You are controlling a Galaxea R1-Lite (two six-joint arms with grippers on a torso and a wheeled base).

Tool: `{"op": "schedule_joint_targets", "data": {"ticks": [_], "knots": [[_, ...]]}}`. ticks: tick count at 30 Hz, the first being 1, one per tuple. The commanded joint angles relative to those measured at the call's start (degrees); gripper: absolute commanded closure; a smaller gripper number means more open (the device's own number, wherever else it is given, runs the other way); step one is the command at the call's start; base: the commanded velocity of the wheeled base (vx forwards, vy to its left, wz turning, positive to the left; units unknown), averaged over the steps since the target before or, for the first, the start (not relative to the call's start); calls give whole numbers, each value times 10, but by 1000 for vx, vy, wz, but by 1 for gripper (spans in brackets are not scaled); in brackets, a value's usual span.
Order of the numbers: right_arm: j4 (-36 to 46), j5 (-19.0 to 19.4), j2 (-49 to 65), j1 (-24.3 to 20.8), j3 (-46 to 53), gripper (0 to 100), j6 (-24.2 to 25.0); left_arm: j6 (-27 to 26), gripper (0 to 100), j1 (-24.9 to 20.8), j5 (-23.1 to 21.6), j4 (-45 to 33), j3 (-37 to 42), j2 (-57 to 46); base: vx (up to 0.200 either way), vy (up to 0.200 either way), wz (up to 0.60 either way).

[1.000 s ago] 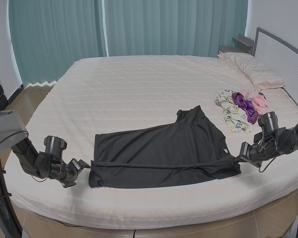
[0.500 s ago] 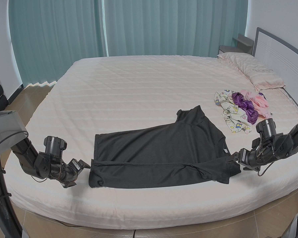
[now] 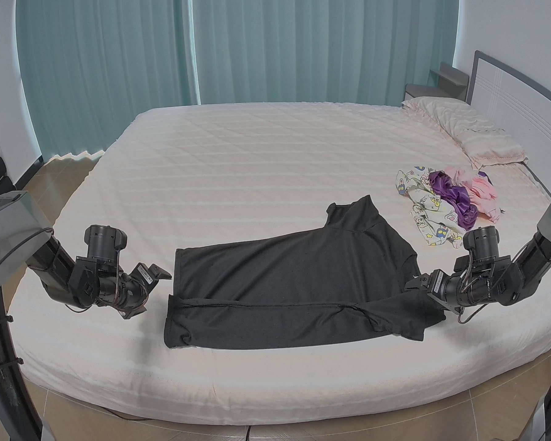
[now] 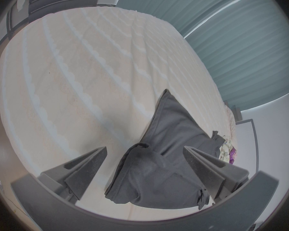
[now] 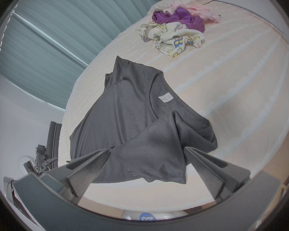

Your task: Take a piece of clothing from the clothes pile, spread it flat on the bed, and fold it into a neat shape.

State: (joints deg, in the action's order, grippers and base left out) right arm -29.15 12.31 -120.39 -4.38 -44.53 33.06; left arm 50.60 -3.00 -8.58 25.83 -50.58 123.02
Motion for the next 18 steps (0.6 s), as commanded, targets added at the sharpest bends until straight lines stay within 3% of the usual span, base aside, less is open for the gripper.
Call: {"op": "schedule_joint_targets", "data": {"ticks": [1, 6, 18], "knots": [[-5, 2, -14, 0, 0, 0, 10, -2, 0, -10, -1, -1, 7, 19, 0, 0, 0], [-69, 4, -38, 4, 2, 0, 39, -9, 0, -16, -8, 3, -1, 37, 0, 0, 0], [-81, 4, -51, 3, 1, 0, 41, -10, 0, -26, -5, -4, -81, 67, 0, 0, 0]]}}
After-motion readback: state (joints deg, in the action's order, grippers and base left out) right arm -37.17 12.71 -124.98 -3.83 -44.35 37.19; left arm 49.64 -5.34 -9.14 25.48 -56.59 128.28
